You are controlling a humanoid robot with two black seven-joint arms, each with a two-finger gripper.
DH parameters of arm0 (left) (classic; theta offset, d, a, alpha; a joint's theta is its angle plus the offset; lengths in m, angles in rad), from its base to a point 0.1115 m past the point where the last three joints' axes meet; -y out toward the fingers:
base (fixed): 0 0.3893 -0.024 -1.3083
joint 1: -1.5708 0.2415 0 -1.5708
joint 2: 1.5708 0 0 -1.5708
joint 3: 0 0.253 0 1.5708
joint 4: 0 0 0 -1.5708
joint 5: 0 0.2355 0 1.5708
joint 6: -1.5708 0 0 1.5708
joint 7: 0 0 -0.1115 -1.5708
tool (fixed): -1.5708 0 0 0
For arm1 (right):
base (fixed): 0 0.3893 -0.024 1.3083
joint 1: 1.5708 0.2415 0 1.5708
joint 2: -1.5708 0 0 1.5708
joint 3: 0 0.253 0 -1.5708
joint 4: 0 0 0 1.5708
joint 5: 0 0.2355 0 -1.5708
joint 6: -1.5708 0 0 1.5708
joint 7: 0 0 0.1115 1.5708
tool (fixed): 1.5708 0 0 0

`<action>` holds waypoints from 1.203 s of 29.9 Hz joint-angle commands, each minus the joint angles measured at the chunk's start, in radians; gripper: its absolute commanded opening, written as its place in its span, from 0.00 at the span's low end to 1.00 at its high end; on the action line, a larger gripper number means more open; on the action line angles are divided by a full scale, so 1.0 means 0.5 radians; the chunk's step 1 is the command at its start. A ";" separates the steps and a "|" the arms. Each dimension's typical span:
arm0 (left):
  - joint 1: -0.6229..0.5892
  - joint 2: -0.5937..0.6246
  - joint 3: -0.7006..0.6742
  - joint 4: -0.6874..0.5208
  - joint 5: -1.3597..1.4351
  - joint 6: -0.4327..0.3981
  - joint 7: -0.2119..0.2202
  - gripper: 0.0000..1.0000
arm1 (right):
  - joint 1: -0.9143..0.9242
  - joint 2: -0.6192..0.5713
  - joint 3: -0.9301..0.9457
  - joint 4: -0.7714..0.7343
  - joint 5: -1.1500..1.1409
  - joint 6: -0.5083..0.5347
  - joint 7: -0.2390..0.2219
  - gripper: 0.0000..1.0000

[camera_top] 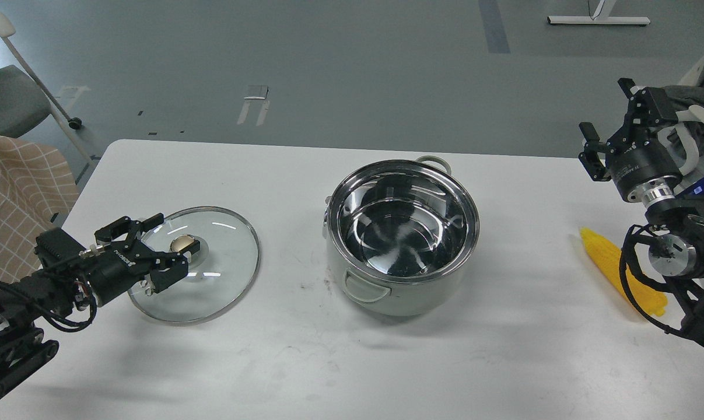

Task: Open pot and put corn in
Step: 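Release the lid knob and raise the left gripper away, then reach the right gripper down and grasp the yellow corn cob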

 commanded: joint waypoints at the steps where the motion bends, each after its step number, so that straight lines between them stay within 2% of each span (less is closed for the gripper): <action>1: -0.103 0.067 -0.011 -0.068 -0.200 -0.011 0.000 0.94 | 0.008 -0.060 0.000 0.041 -0.003 0.000 0.000 1.00; 4: -0.272 0.098 -0.001 -0.145 -0.534 -0.078 0.000 0.94 | 0.026 -0.180 -0.021 0.115 -0.036 0.000 0.000 1.00; 9: -0.570 0.065 -0.014 -0.157 -0.948 -0.317 0.000 0.94 | 0.164 -0.428 -0.291 0.259 -0.220 0.000 0.000 1.00; 13: -0.760 -0.033 -0.017 -0.197 -1.380 -0.501 0.000 0.94 | 0.357 -0.667 -0.588 0.391 -0.606 -0.003 0.000 1.00; 15: -0.849 -0.058 -0.017 -0.243 -1.629 -0.630 0.000 0.94 | 0.458 -0.784 -0.726 0.473 -0.864 -0.003 0.000 1.00; 17: -0.910 -0.110 -0.023 -0.258 -2.005 -0.826 0.000 0.94 | 0.563 -0.922 -0.892 0.581 -1.204 -0.003 0.000 1.00; 21: -1.021 -0.165 -0.023 -0.264 -2.589 -1.020 0.000 0.95 | 0.627 -1.063 -1.030 0.676 -1.665 -0.022 0.000 1.00; 23: -1.052 -0.202 -0.023 -0.264 -2.963 -1.161 0.000 0.95 | 0.628 -1.134 -1.116 0.695 -2.041 -0.061 0.000 1.00; 28: -1.052 -0.264 -0.023 -0.264 -3.136 -1.214 0.000 0.95 | 0.612 -1.211 -1.285 0.688 -2.612 -0.199 0.000 1.00; 31: -1.046 -0.273 -0.023 -0.267 -3.130 -1.220 0.000 0.95 | 0.563 -1.229 -1.377 0.670 -2.751 -0.295 0.000 1.00; 36: -1.042 -0.282 -0.023 -0.289 -3.127 -1.223 0.000 0.95 | 0.401 -1.186 -1.386 0.627 -2.776 -0.322 0.000 1.00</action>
